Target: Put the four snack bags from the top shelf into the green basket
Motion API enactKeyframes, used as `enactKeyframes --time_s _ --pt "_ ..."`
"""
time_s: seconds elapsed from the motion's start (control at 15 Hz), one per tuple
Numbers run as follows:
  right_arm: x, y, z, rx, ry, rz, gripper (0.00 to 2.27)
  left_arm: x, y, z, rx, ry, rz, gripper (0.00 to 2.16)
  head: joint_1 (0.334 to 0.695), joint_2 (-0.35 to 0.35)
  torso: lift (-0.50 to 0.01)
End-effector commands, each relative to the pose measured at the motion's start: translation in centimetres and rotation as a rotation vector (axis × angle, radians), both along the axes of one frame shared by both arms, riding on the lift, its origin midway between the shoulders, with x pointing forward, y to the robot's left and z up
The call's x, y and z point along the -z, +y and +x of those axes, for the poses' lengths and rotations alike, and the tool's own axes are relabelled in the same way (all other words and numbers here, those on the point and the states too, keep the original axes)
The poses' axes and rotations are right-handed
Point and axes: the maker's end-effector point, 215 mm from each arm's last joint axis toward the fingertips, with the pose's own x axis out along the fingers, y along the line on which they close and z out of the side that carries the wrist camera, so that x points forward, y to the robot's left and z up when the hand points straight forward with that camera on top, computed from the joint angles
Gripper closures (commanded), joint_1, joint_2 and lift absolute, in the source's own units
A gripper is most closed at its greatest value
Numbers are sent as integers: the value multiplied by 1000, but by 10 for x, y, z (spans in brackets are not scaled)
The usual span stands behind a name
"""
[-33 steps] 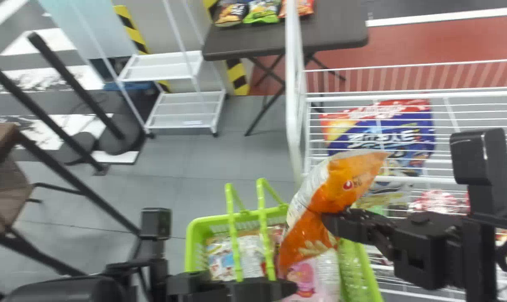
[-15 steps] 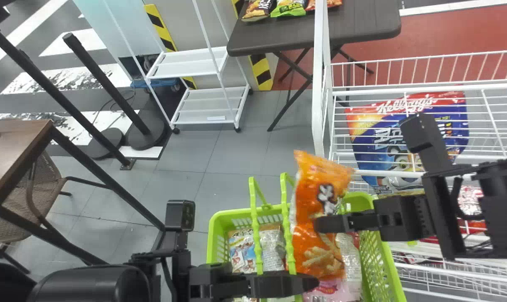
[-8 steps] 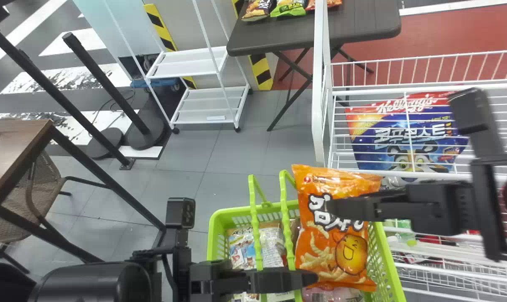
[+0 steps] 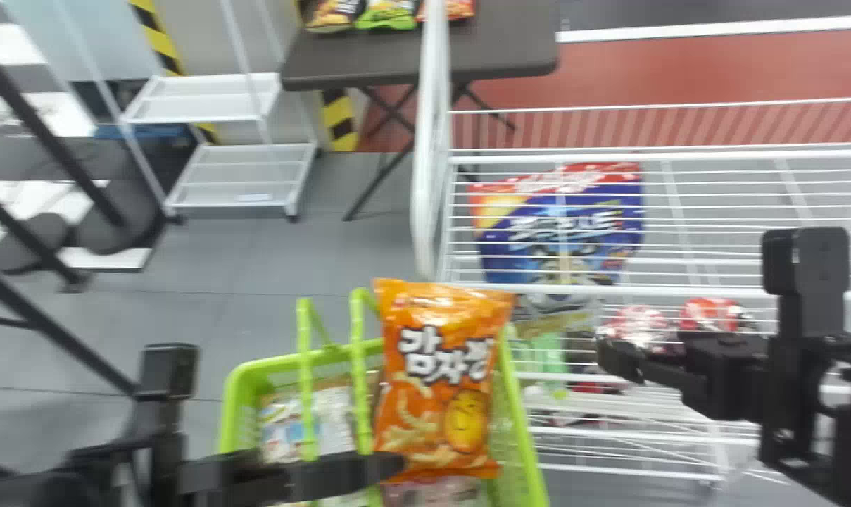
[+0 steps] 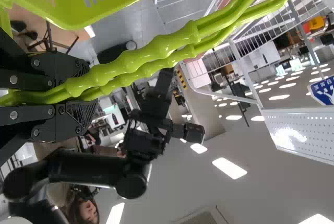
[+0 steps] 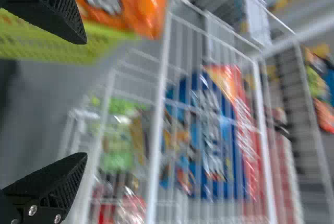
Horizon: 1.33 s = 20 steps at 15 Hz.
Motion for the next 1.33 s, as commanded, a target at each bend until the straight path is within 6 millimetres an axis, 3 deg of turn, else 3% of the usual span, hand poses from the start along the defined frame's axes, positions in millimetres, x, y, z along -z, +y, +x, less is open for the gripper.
enactKeyframes --time_s 0.0,0.13,0.33,0.47,1.27 --pt "-28 -49 28 113 -278 -46 46 -1 2 -1 -1 3 -10 2148 695 -23 0" --pt "-51 -70 30 150 -459 -52 46 -1 2 -1 -3 5 -14 2148 695 -79 0" --pt "-50 -83 20 175 -534 -59 46 -2 5 1 -12 -17 -41 2148 695 -132 0" --pt "-64 -86 18 184 -608 -57 46 -1 7 0 -16 -13 -39 2148 695 -153 0" --pt "-55 -83 15 187 -585 -50 49 -1 7 -3 -15 -12 -37 2148 695 -158 0"
